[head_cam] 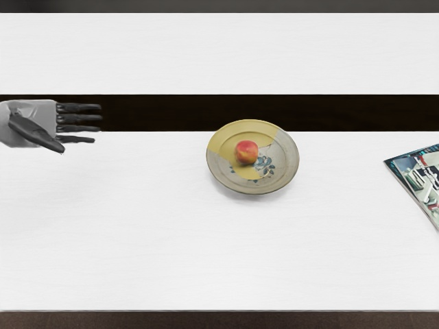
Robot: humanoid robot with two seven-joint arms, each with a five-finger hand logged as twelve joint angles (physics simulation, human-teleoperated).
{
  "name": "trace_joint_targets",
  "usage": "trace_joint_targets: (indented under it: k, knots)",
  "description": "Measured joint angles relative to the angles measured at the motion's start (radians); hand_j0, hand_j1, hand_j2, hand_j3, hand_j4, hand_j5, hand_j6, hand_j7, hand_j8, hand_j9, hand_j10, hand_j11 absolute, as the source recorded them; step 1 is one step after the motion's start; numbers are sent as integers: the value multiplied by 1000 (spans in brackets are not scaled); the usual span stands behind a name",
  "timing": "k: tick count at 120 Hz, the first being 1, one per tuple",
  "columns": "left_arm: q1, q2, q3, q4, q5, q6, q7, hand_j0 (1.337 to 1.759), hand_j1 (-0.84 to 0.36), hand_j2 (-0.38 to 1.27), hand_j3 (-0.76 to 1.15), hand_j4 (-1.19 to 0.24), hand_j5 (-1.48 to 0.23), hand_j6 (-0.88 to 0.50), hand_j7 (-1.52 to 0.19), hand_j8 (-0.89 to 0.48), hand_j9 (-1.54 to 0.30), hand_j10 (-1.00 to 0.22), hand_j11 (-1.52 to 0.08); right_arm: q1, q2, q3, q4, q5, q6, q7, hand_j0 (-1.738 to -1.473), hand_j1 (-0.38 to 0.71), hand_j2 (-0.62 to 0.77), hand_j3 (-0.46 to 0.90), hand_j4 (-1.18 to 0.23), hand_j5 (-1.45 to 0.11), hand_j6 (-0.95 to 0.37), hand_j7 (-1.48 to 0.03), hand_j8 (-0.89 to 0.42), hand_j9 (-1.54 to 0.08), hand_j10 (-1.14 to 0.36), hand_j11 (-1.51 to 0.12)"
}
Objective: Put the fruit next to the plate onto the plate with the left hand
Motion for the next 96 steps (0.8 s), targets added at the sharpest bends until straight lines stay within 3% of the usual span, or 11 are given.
trace_joint_targets:
  k: [16, 48, 96]
  knots:
    - [39, 13, 0, 12, -54, -1, 0, 1658, 343, 1, 0, -3, -7, -2, -7, -3, -7, -4, -7, 0, 0, 0, -1, 0, 0, 0, -1658, -325, -4, 0, -20, -26, -20, -26, -20, -26, -20, -26]
    - [32, 42, -4, 69, -94, -1, 0, 1658, 347, 0, 0, 1, -2, 2, -2, 2, -2, 1, -2, 0, 0, 0, -1, 0, 0, 0, -1658, -325, -4, 0, -20, -26, -20, -26, -20, -26, -20, -26]
    - [32, 42, -5, 79, -99, -1, 0, 1658, 348, -1, 0, 3, 0, 3, 0, 3, 0, 2, 0, 0, 0, 0, -1, 0, 0, 0, -1658, -325, -4, 0, -20, -26, -20, -26, -20, -26, -20, -26]
